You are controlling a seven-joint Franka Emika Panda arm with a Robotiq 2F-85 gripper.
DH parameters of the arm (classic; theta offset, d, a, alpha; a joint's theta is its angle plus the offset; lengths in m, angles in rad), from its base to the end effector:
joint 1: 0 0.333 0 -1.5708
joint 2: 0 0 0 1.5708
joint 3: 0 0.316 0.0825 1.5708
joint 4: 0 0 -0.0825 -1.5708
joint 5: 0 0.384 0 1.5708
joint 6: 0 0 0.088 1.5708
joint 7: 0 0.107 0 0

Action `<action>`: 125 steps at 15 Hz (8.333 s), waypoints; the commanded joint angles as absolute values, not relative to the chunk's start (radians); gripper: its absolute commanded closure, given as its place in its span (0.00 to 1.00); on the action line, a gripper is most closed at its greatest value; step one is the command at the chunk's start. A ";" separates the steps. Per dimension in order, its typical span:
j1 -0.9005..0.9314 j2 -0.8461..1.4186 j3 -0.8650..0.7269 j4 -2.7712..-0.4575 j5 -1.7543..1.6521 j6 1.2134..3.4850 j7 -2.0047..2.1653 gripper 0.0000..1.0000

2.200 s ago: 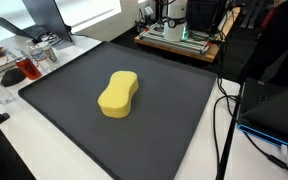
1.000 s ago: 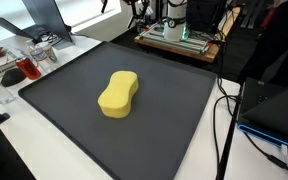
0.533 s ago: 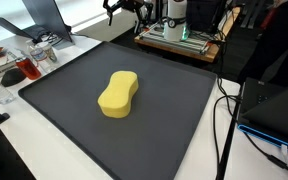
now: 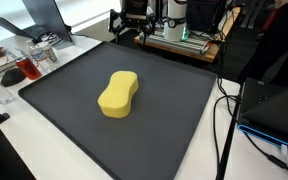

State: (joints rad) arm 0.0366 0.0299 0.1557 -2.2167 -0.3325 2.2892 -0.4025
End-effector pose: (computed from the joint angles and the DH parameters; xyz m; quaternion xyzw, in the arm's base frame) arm 0.5279 0.0951 0.3685 0.9119 0.3905 0.0082 0.1262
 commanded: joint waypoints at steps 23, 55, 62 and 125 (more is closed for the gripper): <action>0.364 0.674 0.038 -1.281 -0.367 1.925 0.322 0.00; -0.015 0.999 0.073 -0.639 -0.165 1.428 -0.442 0.00; -0.118 1.020 0.154 -0.674 -0.088 1.465 -0.673 0.00; -0.120 0.093 -0.036 -2.429 0.798 2.505 -0.703 0.00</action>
